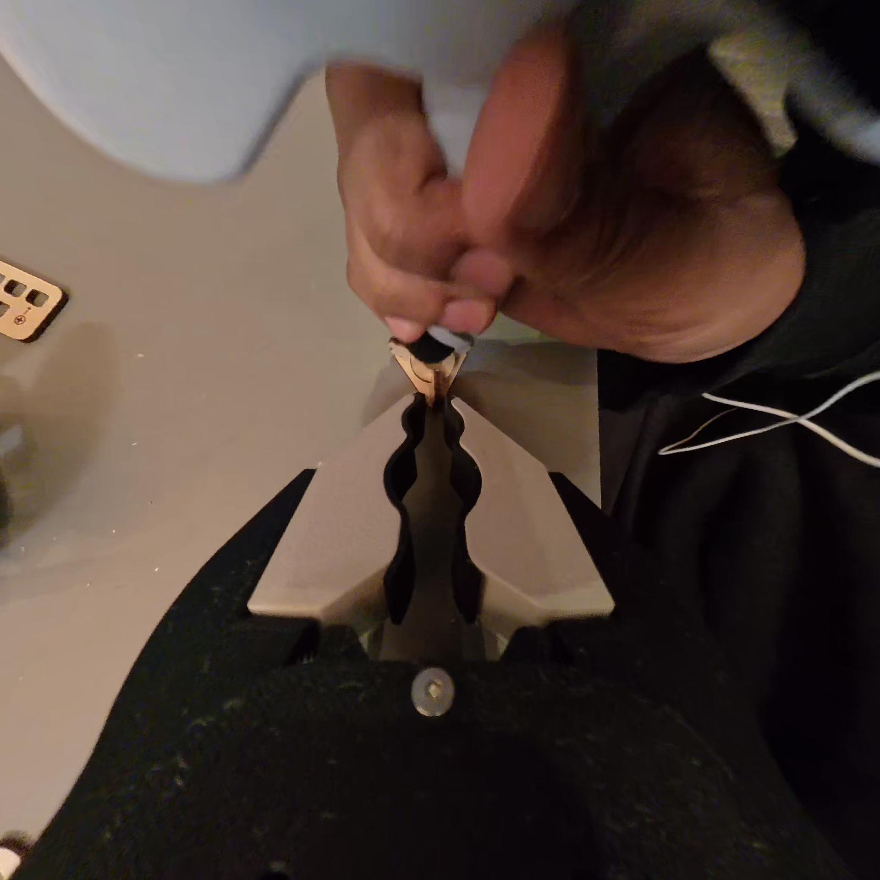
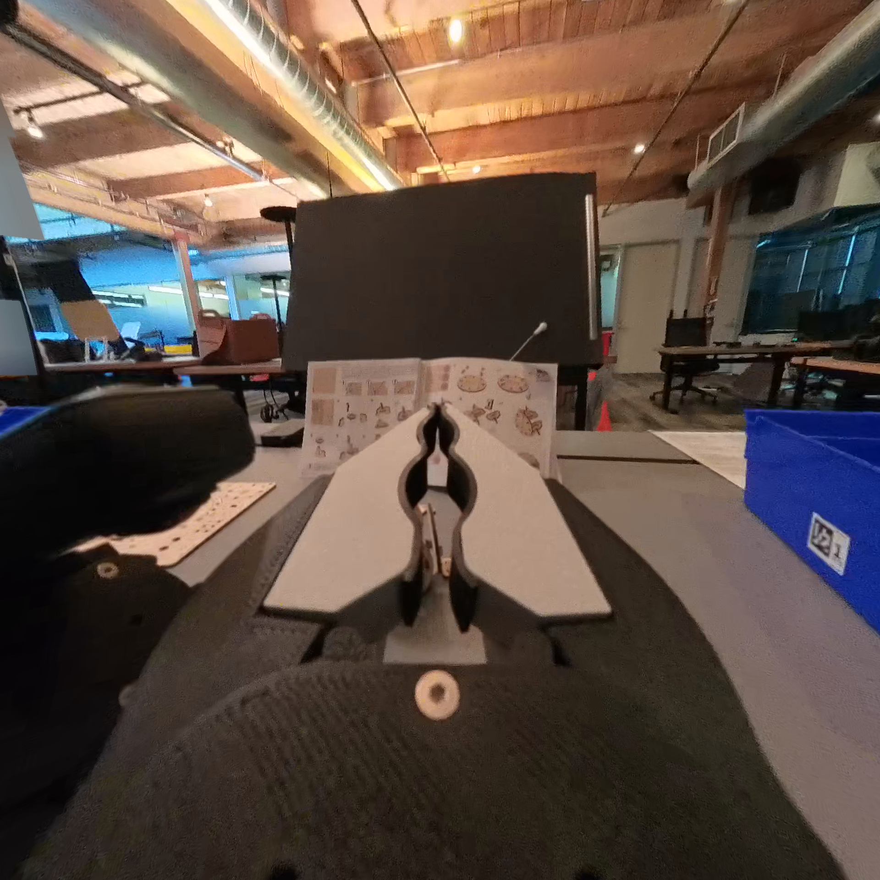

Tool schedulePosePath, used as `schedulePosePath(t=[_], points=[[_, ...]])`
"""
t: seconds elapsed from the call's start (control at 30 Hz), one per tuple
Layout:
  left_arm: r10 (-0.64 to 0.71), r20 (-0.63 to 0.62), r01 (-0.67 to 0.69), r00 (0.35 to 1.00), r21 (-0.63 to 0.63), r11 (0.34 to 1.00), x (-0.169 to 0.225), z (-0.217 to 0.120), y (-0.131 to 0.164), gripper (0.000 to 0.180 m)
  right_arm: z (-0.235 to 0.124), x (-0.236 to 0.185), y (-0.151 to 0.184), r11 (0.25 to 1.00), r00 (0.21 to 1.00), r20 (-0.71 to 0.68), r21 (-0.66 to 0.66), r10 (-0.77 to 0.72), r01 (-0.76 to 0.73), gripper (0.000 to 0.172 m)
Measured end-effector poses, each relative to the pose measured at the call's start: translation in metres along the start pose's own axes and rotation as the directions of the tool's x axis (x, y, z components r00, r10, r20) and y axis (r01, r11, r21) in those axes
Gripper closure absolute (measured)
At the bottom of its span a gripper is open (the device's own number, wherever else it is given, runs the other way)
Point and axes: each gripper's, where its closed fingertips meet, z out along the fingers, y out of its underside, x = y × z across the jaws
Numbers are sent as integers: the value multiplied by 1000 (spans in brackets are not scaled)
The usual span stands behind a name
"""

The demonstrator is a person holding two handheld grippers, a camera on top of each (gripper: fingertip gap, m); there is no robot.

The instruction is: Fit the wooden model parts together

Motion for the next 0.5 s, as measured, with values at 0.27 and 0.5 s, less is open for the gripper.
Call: schedulePosePath(t=[0.27,0.5], points=[[-9,3,9,1000,0,1000,-1,0,0,175,-2,3,5,1000,1000,-17,7,-16,16,172],[2,11,-2,1000,0,1000,-1,0,0,175,-6,7,-44,994,1000,-27,105,-10,13,172]])
